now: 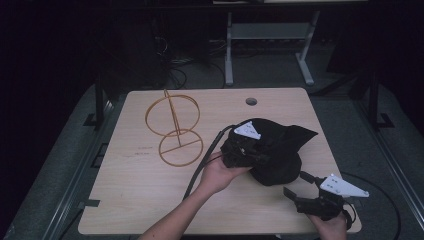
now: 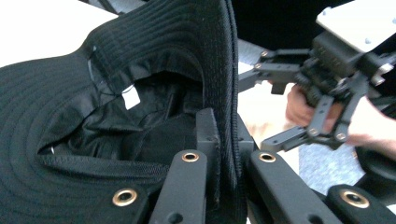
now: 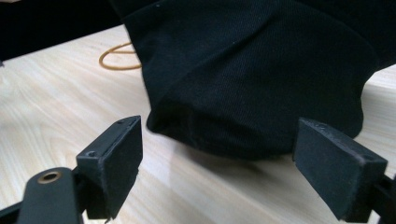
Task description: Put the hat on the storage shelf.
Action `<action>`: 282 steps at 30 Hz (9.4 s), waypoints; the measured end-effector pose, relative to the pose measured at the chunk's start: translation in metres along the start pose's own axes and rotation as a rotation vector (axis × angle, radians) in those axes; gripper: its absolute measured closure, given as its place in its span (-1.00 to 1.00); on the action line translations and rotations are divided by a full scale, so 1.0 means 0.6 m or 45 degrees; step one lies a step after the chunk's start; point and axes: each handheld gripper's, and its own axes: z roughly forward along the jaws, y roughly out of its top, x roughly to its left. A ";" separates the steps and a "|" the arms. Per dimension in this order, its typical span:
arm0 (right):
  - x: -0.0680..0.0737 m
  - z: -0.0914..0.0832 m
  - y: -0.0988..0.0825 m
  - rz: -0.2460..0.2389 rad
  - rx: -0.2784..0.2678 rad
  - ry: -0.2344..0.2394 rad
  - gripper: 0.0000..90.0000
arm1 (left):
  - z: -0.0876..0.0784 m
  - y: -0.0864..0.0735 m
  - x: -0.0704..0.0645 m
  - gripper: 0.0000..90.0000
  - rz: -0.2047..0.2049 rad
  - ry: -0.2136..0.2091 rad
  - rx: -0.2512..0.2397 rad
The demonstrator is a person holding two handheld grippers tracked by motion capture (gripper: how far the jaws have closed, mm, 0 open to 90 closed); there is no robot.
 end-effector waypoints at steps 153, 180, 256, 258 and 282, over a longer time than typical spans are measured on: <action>-0.005 0.072 0.377 -0.053 -0.016 0.297 0.96 | -0.123 -0.256 -0.006 -0.21 0.202 0.213 -0.006; 0.031 0.119 0.450 -0.059 -0.055 0.391 0.96 | -0.125 -0.258 0.005 -0.21 0.175 0.215 -0.010; 0.283 0.523 0.577 -0.357 0.428 0.543 0.52 | -0.083 -0.237 -0.030 -0.21 0.296 0.082 0.020; 0.276 0.522 0.565 -0.349 0.412 0.554 0.38 | -0.083 -0.237 -0.031 -0.21 0.292 0.080 0.019; 0.152 0.397 0.517 -0.180 0.218 0.530 -0.01 | -0.108 -0.249 -0.013 -0.24 0.220 0.147 -0.038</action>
